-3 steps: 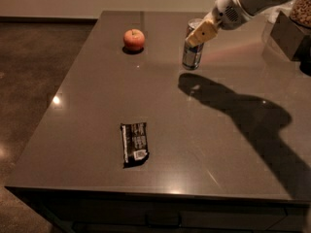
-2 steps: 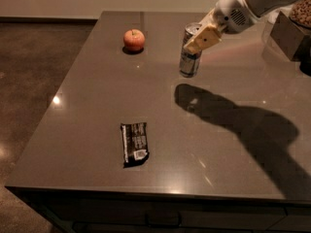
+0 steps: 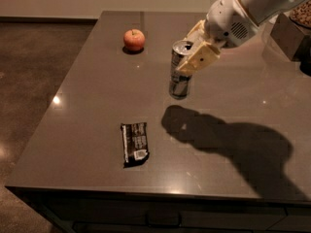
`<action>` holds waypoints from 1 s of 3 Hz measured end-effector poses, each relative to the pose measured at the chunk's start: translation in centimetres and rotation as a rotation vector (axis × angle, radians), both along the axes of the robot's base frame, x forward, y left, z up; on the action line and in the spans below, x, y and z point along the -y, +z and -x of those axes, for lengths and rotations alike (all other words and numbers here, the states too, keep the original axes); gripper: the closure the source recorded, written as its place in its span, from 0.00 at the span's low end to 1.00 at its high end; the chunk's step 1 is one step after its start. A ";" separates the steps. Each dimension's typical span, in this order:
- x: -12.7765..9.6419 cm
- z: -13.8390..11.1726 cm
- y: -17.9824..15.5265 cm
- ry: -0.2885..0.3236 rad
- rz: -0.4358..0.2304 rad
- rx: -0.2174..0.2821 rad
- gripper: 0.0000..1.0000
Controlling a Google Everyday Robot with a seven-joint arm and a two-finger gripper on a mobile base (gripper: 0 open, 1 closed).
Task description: Move redbull can near rxbar chocolate
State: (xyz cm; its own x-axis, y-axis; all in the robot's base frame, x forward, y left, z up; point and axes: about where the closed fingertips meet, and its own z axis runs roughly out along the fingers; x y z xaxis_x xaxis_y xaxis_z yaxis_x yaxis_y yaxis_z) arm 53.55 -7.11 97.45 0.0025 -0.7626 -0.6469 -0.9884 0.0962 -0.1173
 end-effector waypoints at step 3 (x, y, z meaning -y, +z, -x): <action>-2.3 5.6 -2.2 0.241 0.020 -0.020 1.00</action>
Offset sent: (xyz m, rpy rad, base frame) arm -0.0701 0.0223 -0.0248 -0.0342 0.0240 0.2928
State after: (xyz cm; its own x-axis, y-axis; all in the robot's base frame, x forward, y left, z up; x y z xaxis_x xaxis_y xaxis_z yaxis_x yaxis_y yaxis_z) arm 47.91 -4.80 95.26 0.1734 -0.7543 -0.6332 -0.9847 -0.1446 -0.0975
